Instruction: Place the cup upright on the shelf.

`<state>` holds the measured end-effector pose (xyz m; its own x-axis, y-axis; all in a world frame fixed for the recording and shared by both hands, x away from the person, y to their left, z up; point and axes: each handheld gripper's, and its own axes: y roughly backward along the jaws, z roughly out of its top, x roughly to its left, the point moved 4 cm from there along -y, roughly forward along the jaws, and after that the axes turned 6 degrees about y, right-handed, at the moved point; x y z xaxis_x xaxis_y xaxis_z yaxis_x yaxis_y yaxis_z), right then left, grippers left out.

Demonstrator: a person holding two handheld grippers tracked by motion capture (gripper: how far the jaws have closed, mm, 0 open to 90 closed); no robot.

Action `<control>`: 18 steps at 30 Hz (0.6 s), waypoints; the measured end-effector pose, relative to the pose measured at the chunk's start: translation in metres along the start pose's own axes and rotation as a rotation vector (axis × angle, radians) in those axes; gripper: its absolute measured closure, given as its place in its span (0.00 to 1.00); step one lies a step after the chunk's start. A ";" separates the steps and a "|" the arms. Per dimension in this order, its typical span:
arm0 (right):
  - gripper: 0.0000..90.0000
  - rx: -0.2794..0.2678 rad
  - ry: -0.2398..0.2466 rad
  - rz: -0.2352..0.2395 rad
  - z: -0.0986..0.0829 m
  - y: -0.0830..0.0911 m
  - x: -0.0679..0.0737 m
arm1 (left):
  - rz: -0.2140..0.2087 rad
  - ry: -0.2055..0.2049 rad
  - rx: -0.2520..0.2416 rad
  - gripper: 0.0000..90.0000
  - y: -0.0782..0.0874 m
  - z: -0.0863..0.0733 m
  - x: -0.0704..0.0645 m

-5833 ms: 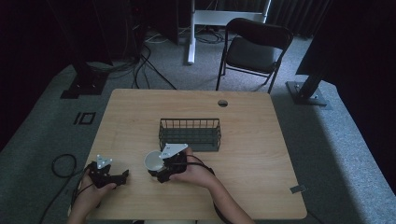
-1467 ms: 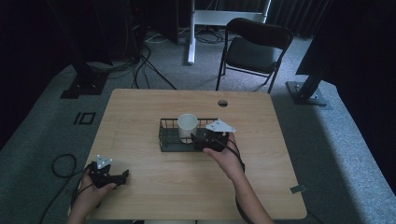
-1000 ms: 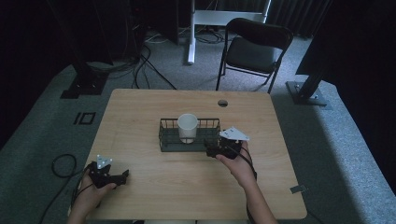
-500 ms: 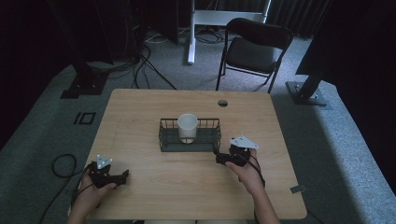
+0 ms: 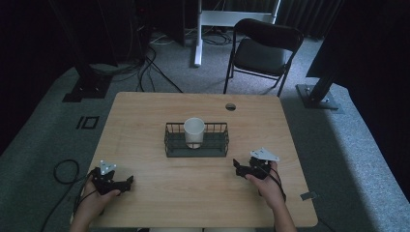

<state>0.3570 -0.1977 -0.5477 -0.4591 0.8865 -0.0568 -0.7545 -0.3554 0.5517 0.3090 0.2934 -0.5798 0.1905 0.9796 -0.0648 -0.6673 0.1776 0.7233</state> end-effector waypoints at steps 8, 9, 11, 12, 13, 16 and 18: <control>0.13 0.038 -0.023 -0.022 -0.018 0.006 -0.015 | 0.000 0.000 0.000 0.03 0.000 0.000 0.000; 0.13 0.042 -0.028 -0.024 -0.019 0.007 -0.016 | 0.000 0.000 0.000 0.03 0.000 0.000 0.000; 0.13 0.046 -0.037 -0.030 -0.022 0.009 -0.021 | 0.000 0.000 0.000 0.03 0.000 0.000 0.000; 0.13 0.051 -0.037 -0.037 -0.024 0.009 -0.023 | 0.000 0.000 0.000 0.03 0.000 0.000 0.000; 0.13 0.058 -0.041 -0.041 -0.026 0.010 -0.025 | 0.000 0.000 0.000 0.03 0.000 0.000 0.000; 0.13 0.074 -0.049 -0.052 -0.031 0.013 -0.032 | 0.000 0.000 0.000 0.03 0.000 0.000 0.000; 0.13 0.084 -0.051 -0.061 -0.034 0.015 -0.036 | 0.000 0.000 0.000 0.03 0.000 0.000 0.000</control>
<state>0.3465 -0.2447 -0.5660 -0.3873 0.9205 -0.0516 -0.7375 -0.2757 0.6166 0.3090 0.2934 -0.5798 0.1902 0.9796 -0.0649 -0.6675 0.1776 0.7232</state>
